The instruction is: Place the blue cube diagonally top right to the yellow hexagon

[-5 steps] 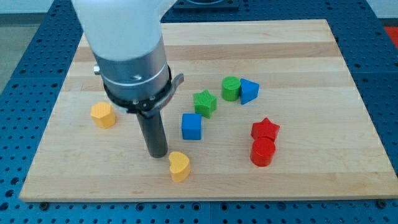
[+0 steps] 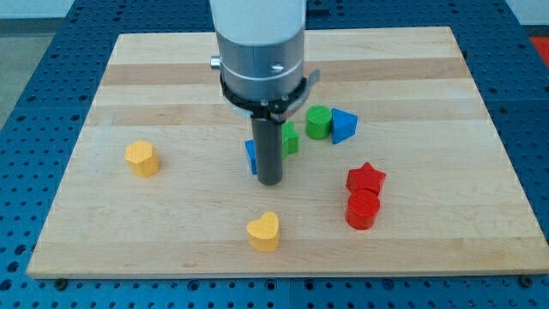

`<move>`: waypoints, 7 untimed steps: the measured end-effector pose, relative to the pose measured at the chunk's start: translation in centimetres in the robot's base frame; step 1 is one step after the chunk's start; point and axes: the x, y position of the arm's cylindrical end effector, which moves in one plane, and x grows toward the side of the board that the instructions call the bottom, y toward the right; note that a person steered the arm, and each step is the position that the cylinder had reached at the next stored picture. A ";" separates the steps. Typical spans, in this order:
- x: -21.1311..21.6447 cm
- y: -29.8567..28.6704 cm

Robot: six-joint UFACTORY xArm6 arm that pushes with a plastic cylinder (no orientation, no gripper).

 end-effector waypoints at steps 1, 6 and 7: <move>-1.3 -1.6; -2.9 -12.2; -4.3 -15.4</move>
